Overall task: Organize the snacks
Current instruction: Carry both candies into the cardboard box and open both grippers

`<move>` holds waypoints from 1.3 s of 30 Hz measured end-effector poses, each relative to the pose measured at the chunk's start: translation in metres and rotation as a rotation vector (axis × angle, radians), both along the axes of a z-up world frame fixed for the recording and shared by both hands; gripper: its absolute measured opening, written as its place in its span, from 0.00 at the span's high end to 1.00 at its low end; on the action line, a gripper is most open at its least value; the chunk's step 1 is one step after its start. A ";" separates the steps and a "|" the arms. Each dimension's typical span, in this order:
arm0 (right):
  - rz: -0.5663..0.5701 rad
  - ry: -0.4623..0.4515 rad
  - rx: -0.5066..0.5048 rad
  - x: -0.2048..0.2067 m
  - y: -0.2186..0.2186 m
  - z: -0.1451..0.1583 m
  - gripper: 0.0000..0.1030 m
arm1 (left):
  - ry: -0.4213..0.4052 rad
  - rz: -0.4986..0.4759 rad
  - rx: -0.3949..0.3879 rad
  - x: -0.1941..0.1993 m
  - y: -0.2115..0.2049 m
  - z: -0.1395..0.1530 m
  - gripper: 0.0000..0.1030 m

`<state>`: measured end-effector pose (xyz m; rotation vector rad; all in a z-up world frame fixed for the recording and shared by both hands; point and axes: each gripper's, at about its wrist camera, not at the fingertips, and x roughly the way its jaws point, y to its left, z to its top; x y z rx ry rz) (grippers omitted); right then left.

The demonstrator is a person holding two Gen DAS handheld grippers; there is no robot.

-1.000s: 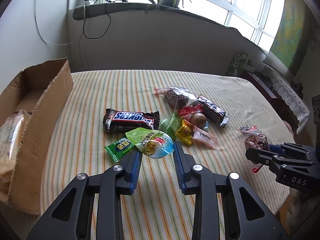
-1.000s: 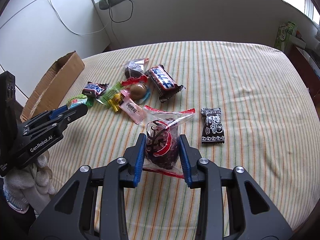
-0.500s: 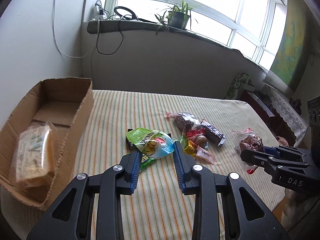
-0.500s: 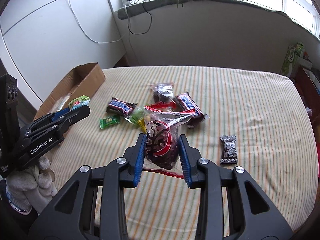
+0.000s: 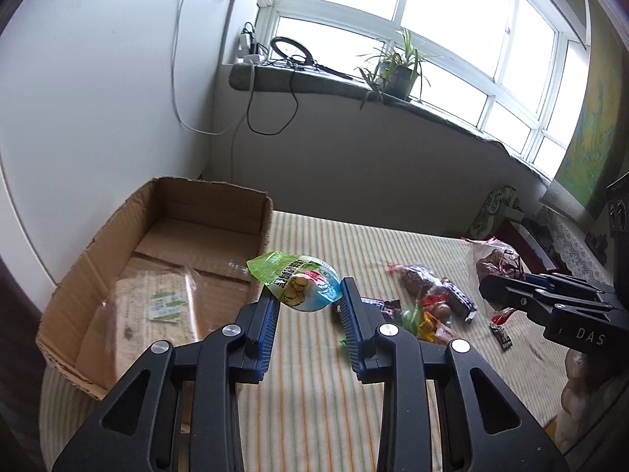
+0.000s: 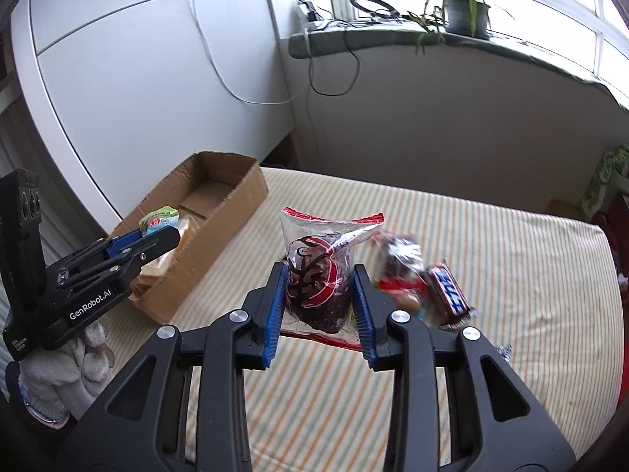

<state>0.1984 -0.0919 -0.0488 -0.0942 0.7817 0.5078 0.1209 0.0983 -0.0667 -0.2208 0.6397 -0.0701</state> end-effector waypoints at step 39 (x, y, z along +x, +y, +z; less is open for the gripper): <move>0.286 0.076 -0.066 0.061 0.192 -0.042 0.43 | 0.061 0.216 -0.040 -0.016 0.116 -0.018 0.69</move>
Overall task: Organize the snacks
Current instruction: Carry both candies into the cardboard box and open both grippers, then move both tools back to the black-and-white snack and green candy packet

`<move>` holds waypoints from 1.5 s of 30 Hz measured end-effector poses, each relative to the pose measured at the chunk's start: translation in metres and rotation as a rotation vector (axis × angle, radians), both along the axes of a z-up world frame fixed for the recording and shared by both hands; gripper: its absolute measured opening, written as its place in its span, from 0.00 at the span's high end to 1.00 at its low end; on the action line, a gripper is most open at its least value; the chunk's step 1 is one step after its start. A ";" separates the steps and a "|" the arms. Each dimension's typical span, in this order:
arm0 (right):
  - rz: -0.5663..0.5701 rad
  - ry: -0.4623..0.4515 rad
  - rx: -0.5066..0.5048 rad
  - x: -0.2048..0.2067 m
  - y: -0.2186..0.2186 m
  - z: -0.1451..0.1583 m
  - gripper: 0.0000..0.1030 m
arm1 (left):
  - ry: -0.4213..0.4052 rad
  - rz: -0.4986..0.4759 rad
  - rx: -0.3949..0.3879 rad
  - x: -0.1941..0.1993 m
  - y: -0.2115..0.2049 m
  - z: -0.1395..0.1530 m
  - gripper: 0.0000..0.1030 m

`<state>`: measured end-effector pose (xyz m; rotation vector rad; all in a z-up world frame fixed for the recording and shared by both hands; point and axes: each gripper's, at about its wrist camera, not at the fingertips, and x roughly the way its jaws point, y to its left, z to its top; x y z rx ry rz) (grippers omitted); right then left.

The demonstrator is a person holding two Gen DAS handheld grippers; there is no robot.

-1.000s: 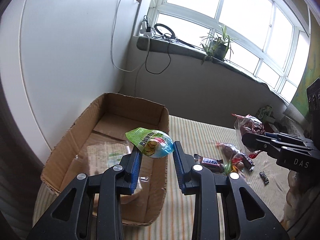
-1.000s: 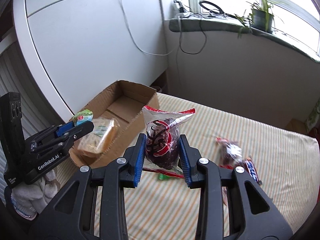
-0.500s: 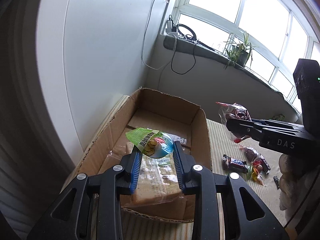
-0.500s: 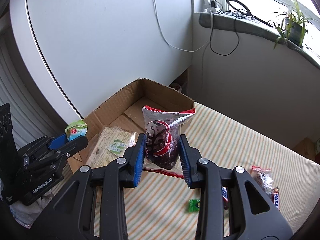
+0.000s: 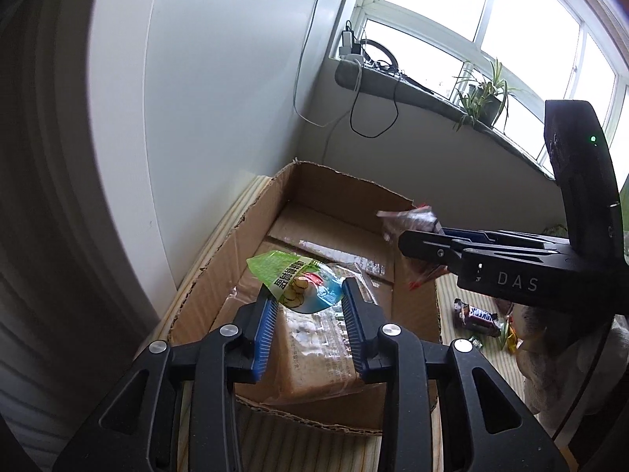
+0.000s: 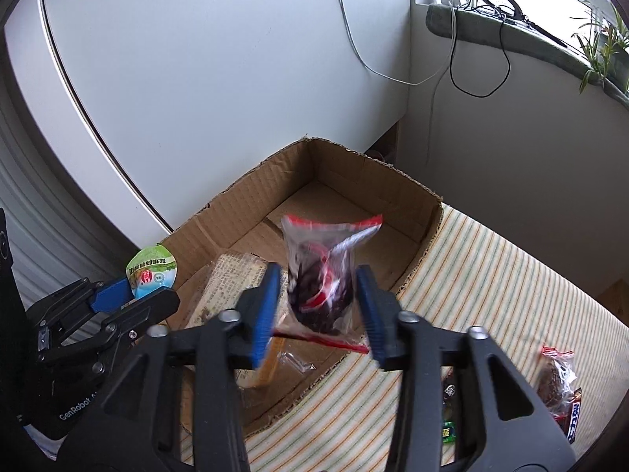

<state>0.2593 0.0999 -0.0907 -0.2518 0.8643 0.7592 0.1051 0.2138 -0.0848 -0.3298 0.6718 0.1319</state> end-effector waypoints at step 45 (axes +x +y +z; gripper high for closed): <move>-0.354 -0.069 0.048 -0.050 -0.254 0.032 0.32 | -0.035 -0.233 -0.017 -0.005 -0.108 0.014 0.56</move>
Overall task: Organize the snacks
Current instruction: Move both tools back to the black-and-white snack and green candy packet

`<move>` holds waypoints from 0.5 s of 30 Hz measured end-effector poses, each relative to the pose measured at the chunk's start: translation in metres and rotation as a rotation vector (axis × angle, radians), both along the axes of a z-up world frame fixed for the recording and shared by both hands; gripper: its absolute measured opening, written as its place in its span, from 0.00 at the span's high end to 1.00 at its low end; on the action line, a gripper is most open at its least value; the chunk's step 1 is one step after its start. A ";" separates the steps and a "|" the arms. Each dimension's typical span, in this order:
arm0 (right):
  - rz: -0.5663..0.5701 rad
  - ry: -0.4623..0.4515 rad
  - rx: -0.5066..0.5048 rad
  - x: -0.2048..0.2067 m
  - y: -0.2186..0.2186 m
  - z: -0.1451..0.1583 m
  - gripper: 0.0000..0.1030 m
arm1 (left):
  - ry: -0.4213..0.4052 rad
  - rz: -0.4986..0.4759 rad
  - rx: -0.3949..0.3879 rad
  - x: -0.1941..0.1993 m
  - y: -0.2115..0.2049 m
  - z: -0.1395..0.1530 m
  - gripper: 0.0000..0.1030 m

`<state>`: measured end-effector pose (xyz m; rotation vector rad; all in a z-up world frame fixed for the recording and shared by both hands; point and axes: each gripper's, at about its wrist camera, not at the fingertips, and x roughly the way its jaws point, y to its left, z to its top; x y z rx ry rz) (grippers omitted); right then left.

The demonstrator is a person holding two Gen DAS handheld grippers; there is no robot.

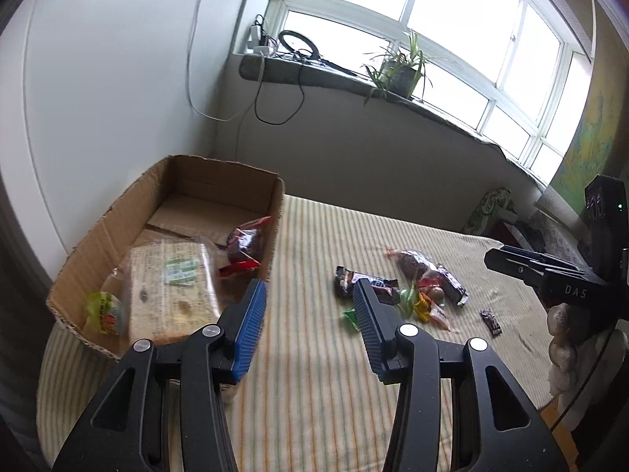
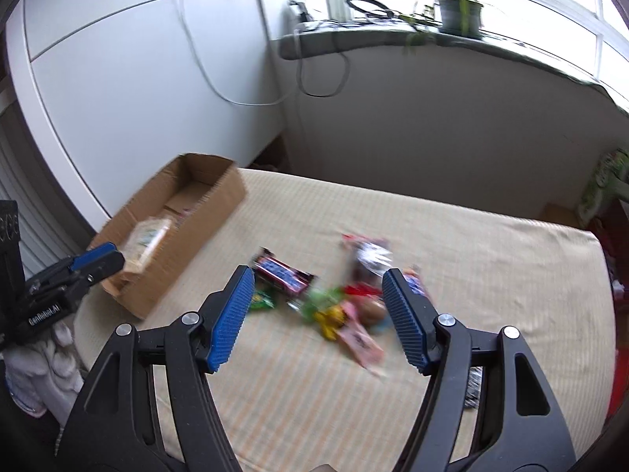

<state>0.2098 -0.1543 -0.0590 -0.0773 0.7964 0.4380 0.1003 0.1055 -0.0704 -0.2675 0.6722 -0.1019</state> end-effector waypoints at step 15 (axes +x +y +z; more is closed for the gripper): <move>-0.266 0.142 0.027 -0.011 -0.126 -0.055 0.32 | 0.101 -0.162 0.021 0.026 -0.056 -0.034 0.56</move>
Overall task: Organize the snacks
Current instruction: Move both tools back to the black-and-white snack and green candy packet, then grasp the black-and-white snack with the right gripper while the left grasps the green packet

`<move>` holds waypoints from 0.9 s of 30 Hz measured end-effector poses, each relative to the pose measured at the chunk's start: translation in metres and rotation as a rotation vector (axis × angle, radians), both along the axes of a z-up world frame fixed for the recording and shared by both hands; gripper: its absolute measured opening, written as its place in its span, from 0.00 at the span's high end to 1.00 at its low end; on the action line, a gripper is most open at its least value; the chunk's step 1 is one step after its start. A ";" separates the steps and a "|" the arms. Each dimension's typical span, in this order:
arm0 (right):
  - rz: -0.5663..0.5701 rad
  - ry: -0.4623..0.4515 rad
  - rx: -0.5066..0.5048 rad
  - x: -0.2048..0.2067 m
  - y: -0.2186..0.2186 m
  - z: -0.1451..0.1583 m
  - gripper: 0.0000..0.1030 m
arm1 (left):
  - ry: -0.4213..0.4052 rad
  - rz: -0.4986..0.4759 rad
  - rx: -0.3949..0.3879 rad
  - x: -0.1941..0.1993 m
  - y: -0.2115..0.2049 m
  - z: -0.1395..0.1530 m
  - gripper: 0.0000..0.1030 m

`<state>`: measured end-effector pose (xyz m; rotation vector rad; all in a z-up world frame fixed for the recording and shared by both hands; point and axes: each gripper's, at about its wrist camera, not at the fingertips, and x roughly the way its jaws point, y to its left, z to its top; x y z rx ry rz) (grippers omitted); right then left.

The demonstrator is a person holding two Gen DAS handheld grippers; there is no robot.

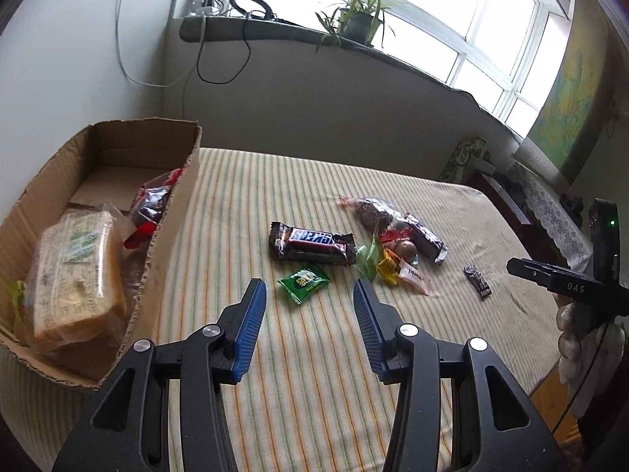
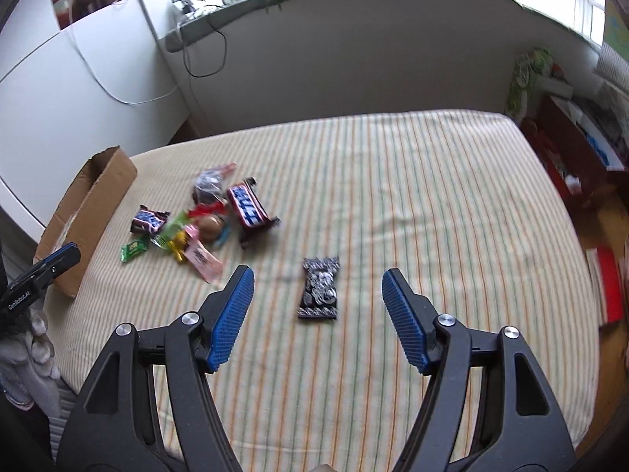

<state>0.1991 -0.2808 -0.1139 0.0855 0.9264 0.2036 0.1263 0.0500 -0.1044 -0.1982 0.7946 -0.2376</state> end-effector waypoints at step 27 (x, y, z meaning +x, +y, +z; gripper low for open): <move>0.047 0.042 -0.016 0.017 0.022 -0.029 0.32 | 0.133 -0.133 0.146 0.056 -0.034 -0.040 0.68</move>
